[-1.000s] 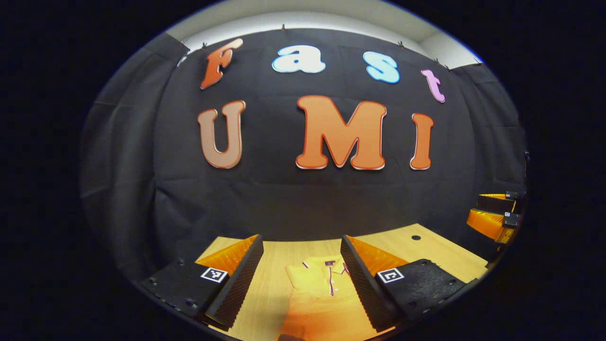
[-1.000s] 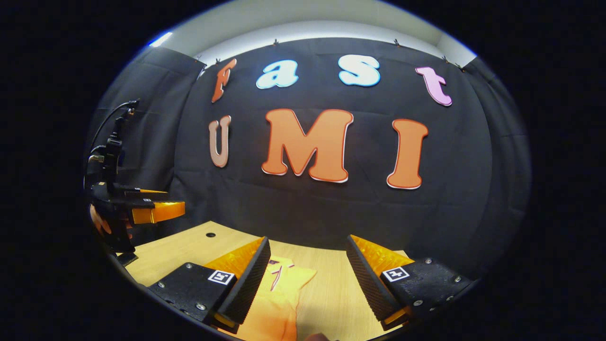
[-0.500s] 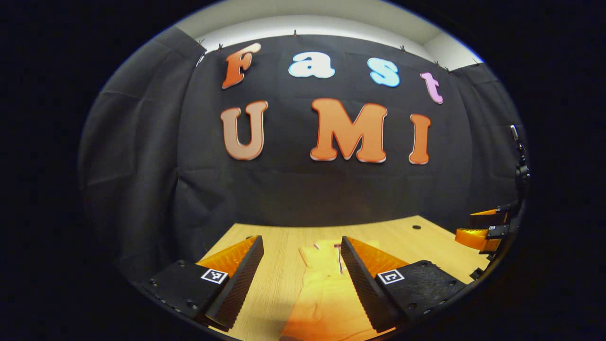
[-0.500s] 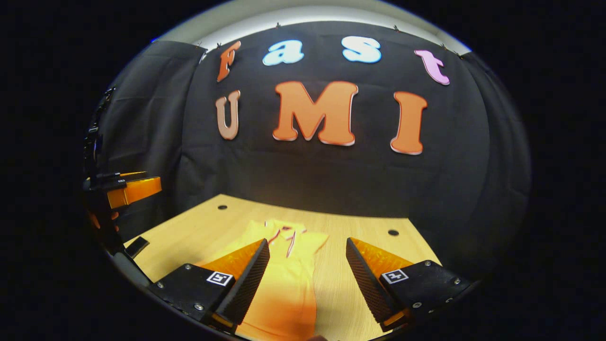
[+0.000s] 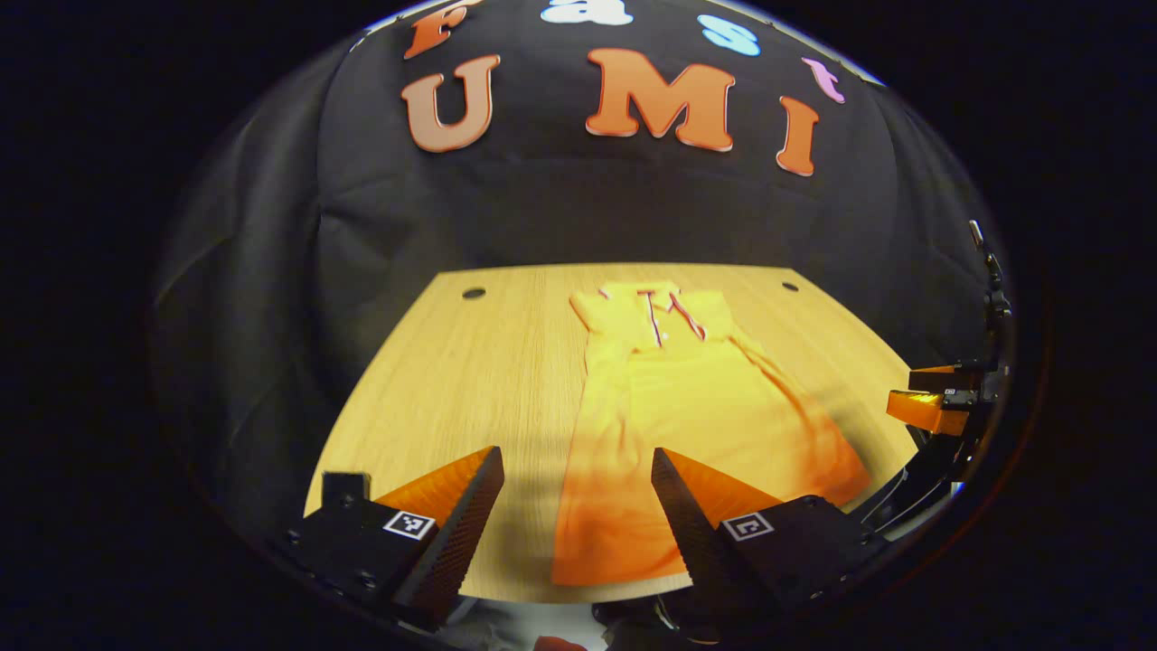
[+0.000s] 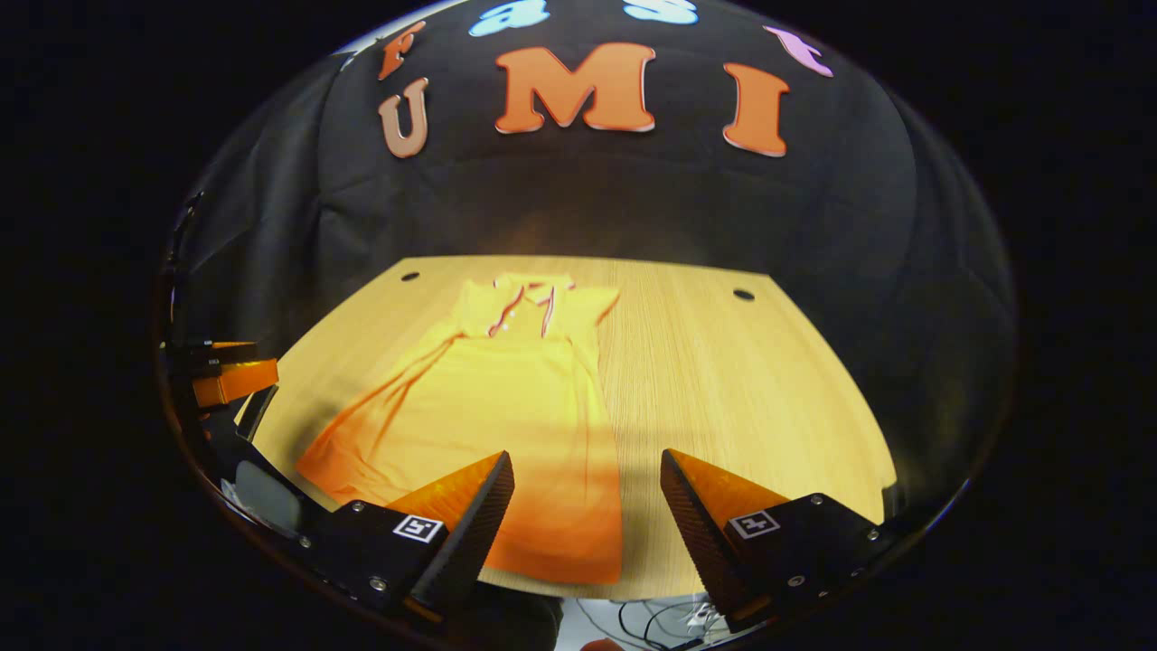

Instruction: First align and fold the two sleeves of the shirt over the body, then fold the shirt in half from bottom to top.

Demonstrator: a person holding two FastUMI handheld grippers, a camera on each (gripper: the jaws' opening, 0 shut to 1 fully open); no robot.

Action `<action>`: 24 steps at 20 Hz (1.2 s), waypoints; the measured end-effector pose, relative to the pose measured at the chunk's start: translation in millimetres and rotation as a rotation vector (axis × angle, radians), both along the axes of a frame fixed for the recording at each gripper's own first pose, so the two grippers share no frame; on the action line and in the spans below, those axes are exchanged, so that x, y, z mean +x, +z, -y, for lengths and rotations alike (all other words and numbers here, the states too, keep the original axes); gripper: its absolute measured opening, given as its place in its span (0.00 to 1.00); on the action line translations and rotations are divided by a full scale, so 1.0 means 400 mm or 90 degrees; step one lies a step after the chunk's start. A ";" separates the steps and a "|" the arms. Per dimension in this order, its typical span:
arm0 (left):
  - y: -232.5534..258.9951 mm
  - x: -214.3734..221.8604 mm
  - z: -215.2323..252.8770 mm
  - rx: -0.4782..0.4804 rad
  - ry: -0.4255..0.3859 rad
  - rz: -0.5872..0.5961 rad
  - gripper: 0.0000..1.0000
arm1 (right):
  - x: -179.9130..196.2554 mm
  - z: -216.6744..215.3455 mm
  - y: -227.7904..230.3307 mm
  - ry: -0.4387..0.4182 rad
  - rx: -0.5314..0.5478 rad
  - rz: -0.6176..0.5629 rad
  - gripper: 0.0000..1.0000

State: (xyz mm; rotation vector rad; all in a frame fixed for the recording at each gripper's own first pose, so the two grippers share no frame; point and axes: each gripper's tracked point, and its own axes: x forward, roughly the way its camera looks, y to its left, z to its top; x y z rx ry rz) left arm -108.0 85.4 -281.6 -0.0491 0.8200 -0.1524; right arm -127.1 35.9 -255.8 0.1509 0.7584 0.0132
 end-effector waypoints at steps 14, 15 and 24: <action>-0.127 -0.075 0.015 0.021 -0.022 -0.315 1.00 | -0.129 -0.025 -0.264 0.056 0.012 -0.297 0.99; -0.134 -0.083 0.007 0.036 -0.018 -0.329 0.99 | -0.128 -0.029 -0.268 0.062 0.010 -0.299 1.00; -0.142 -0.022 0.111 0.048 -0.071 -0.365 0.45 | -0.116 -0.114 -0.258 0.131 0.022 -0.363 0.39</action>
